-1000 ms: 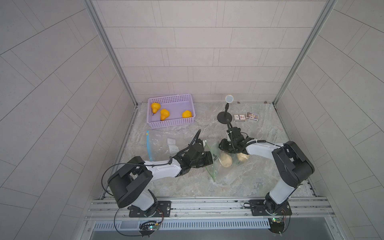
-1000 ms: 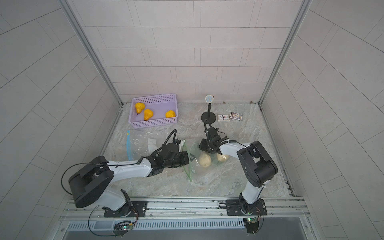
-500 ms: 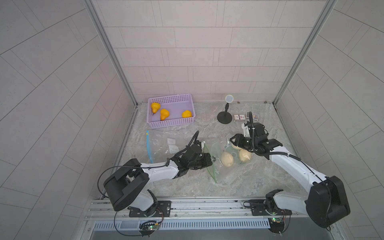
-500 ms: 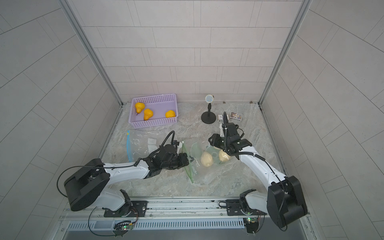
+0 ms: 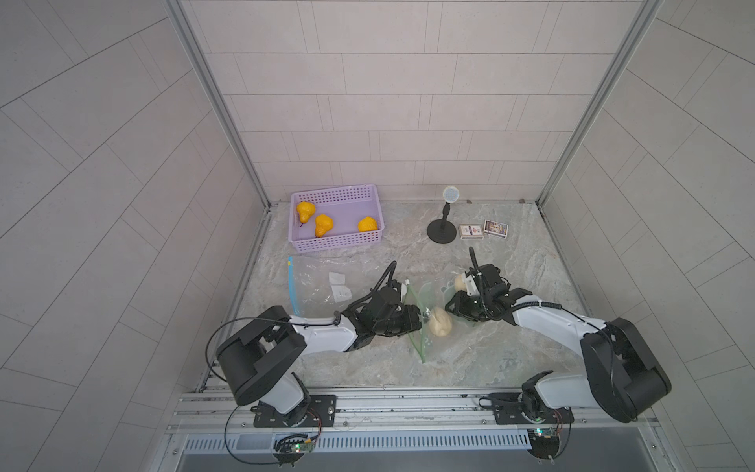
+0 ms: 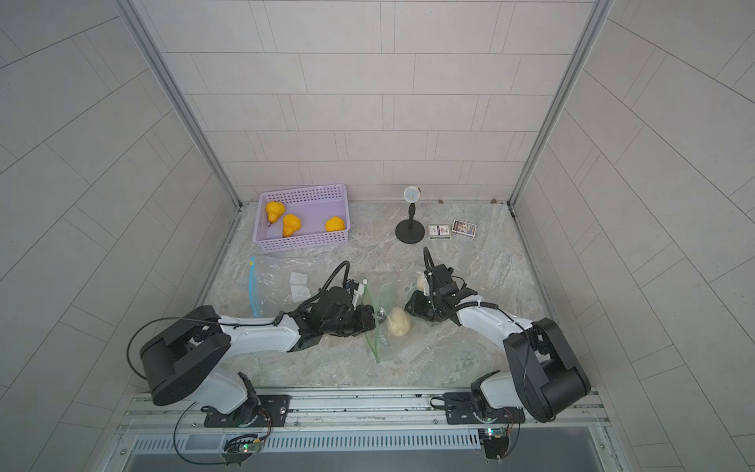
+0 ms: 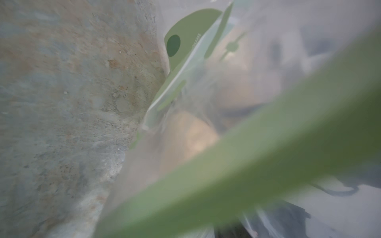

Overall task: Open the zip-top bag and take out the pear
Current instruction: Pick up the pear from the zipper food storage bag.

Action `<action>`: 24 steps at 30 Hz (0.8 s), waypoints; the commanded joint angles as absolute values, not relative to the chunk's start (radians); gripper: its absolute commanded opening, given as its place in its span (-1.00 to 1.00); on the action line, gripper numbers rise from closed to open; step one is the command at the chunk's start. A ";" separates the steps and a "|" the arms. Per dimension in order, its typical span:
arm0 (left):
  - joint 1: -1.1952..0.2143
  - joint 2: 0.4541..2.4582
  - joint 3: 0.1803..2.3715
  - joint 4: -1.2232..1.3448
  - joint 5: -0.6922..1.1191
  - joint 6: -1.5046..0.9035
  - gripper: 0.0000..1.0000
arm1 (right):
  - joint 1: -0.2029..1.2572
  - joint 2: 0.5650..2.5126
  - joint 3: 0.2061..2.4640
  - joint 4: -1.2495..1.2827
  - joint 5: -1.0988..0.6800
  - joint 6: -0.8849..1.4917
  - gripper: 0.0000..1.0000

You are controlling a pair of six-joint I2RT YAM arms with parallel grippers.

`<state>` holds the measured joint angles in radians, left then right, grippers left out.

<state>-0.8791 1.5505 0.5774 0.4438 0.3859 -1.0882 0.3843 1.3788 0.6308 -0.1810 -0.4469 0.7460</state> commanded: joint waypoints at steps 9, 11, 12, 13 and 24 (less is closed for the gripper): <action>-0.904 1.588 0.577 0.509 0.478 -1.123 0.08 | 0.405 1.433 0.635 -0.122 -0.457 0.773 -0.42; -0.912 1.589 0.572 0.518 0.480 -1.132 0.11 | 0.408 1.445 0.635 -0.113 -0.457 0.774 -0.44; -0.915 1.589 0.572 0.522 0.479 -1.136 0.13 | 0.410 1.451 0.634 -0.108 -0.460 0.777 -0.46; -0.919 1.590 0.575 0.524 0.476 -1.138 0.17 | 0.413 1.456 0.635 -0.102 -0.463 0.779 -0.46; -0.949 1.650 0.646 0.494 0.458 -1.123 0.35 | 0.461 1.491 0.638 -0.067 -0.462 0.800 -0.47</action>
<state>-0.9421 1.6226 0.6067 0.4805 0.4641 -1.1324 0.4385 1.4803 0.6308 -0.0765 -0.4568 0.7765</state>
